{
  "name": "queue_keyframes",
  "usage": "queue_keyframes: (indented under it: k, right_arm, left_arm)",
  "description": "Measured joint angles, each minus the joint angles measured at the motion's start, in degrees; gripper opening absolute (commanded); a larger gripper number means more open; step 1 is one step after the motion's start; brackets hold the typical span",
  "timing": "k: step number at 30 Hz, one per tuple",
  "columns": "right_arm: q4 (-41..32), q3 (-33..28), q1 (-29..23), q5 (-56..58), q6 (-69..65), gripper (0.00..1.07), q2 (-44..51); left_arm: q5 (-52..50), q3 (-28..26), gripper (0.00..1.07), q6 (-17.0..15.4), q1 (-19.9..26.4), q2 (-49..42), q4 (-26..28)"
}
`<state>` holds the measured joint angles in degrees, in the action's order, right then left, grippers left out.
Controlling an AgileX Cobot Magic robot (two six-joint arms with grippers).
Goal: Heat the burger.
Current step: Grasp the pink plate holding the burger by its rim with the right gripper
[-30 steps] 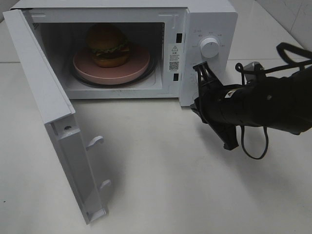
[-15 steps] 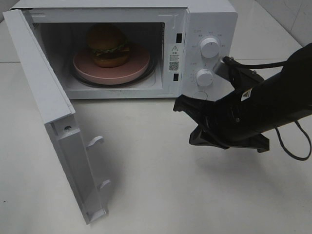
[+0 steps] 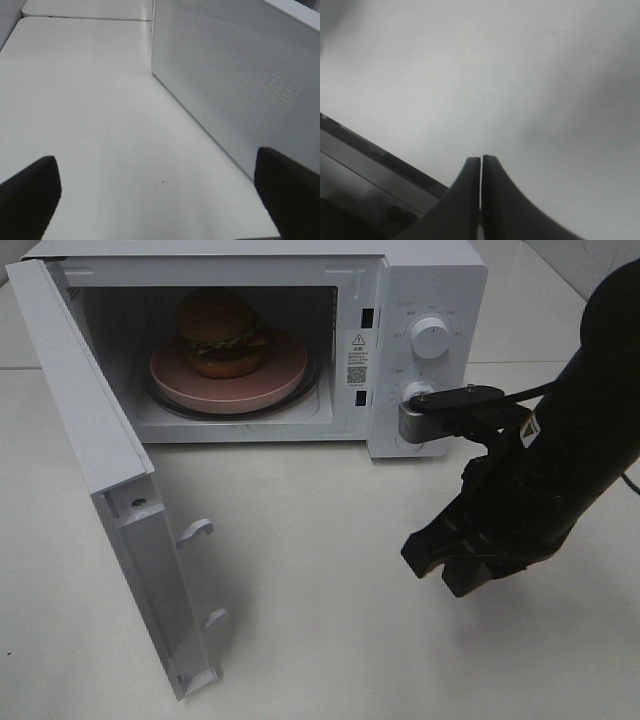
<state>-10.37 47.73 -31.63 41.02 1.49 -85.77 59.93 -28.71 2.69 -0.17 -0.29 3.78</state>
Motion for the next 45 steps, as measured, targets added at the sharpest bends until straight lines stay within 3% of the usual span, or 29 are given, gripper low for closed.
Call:
queue_keyframes:
  k: [9,22,28,35,38,40,41,42,43,44,45]
  right_arm:
    - [4.87,5.67,0.00,11.06,17.25,0.07,0.00]
    - [5.73,10.20,0.00,17.88,69.84,0.09,0.00]
    - [9.22,10.20,0.00,16.44,77.98,0.10,0.00]
    - [11.34,10.20,0.00,15.13,78.38,0.14,0.00]
    - [11.52,10.20,0.00,13.01,78.15,0.23,0.00]
    - [11.57,10.20,0.00,10.20,77.01,0.41,0.00]
    - [11.57,10.20,0.00,10.20,77.01,0.41,0.00]
    - [11.63,10.20,0.00,7.62,74.89,0.57,0.00]
    - [11.63,10.20,0.00,6.65,73.85,0.67,0.00]
    - [11.63,10.20,0.00,6.65,73.85,0.67,0.00]
    - [11.63,10.20,0.00,4.13,71.39,0.82,0.00]
  left_arm:
    - [0.00,0.00,0.98,0.00,0.00,0.00,0.00]
    - [0.00,0.00,0.98,0.00,0.00,0.00,0.00]
    - [0.00,0.00,0.98,0.00,0.00,0.00,0.00]
    - [0.00,0.00,0.98,0.00,0.00,0.00,0.00]
    - [0.00,0.00,0.98,0.00,0.00,0.00,0.00]
    - [0.00,0.00,0.98,0.00,0.00,0.00,0.00]
    - [0.00,0.00,0.98,0.00,0.00,0.00,0.00]
    - [0.00,0.00,0.98,0.00,0.00,0.00,0.00]
    - [0.00,0.00,0.98,0.00,0.00,0.00,0.00]
    - [0.00,0.00,0.98,0.00,0.00,0.00,0.00]
    - [0.00,0.00,0.98,0.00,0.00,0.00,0.00]
